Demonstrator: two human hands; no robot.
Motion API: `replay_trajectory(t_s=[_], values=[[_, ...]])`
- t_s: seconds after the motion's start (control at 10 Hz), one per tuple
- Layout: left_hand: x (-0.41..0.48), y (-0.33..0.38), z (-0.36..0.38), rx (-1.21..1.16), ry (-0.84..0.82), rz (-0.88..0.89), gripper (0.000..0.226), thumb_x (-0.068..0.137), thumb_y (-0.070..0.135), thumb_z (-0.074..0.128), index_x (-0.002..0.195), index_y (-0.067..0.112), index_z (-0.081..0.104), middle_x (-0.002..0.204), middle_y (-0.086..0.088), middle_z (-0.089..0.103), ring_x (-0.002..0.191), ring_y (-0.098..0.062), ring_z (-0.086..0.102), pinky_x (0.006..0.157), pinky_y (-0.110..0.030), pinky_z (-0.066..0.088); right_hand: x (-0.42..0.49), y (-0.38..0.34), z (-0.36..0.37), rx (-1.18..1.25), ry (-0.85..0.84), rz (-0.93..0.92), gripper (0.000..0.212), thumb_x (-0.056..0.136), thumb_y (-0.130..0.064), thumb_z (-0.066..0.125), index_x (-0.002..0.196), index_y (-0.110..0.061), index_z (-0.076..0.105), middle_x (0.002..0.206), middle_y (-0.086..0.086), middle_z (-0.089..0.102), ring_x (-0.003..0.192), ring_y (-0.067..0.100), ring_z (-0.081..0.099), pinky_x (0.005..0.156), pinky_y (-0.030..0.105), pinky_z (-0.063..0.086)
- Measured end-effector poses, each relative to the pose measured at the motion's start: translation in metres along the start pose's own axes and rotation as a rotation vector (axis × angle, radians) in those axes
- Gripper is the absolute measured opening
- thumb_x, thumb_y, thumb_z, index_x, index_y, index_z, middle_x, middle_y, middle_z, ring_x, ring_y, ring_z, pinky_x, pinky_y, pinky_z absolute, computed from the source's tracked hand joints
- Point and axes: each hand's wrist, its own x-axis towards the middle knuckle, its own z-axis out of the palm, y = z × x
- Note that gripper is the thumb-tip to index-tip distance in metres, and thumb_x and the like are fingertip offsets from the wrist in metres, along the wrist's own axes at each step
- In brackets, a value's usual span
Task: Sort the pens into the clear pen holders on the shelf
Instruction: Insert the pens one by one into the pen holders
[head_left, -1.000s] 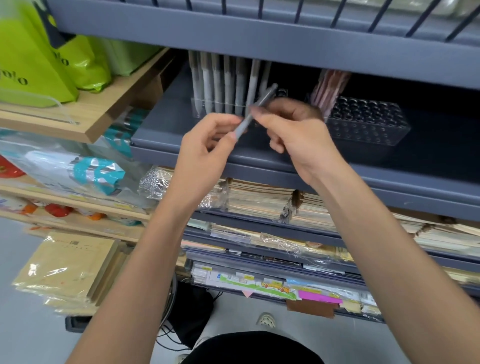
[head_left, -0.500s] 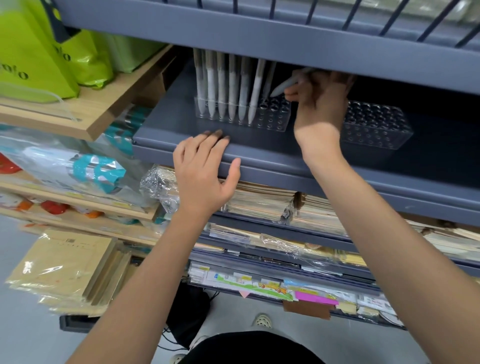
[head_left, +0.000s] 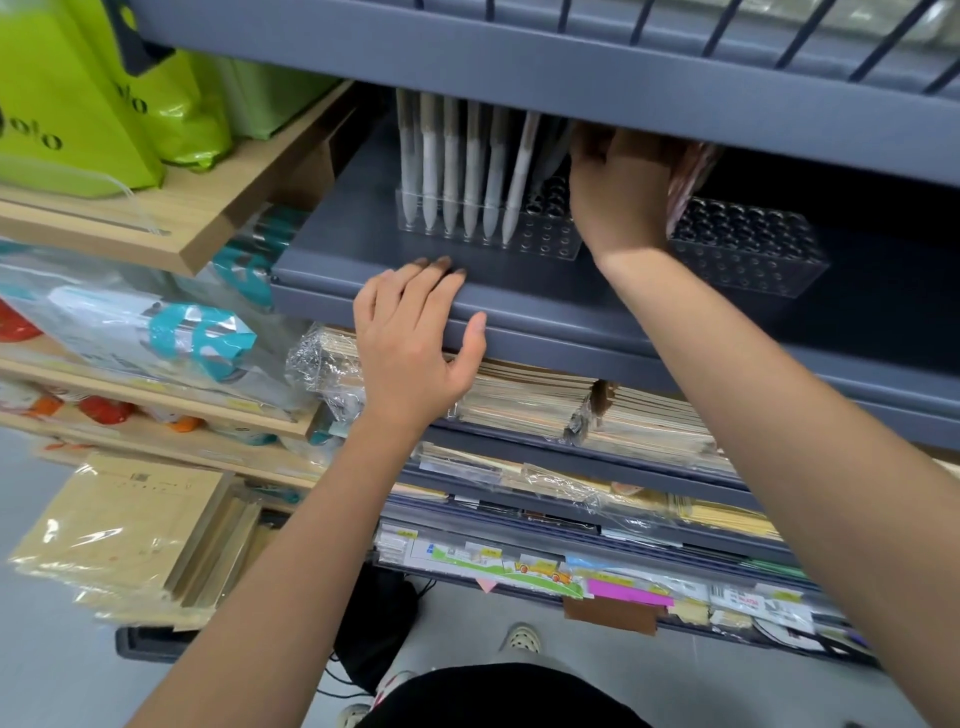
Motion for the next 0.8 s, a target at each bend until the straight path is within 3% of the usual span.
replay_trajectory(t_s=[0.1,0.4,0.8], values=[[0.0,0.0,0.001,0.005,0.011,0.006,0.037,0.095,0.035,0.054,0.114,0.009,0.071,0.121,-0.004,0.07,0.114,-0.026,0.062,0.1,-0.043,0.039,0.003,0.005,0.001,0.023,-0.123,0.038,0.034,0.099,-0.023,0.05,0.122,0.0,0.058,0.117,0.017,0.062,0.114,0.026,0.053,0.092,0.018,0.023],[-0.001,-0.002,0.002,0.009,0.019,0.004,0.037,0.095,0.035,0.053,0.113,0.009,0.071,0.12,-0.005,0.07,0.114,-0.026,0.062,0.1,-0.042,0.038,0.005,0.008,0.011,0.013,-0.331,0.04,0.038,0.104,-0.023,0.038,0.134,-0.006,0.052,0.133,0.016,0.057,0.121,0.031,0.052,0.096,0.028,0.033],[-0.002,-0.004,0.005,0.005,0.015,0.008,0.037,0.095,0.036,0.052,0.114,0.01,0.07,0.121,-0.004,0.069,0.114,-0.025,0.061,0.103,-0.039,0.036,0.014,0.019,0.027,-0.006,-0.368,0.082,0.04,0.096,-0.027,0.052,0.131,-0.006,0.054,0.133,0.011,0.058,0.125,0.026,0.051,0.104,0.03,0.036]])
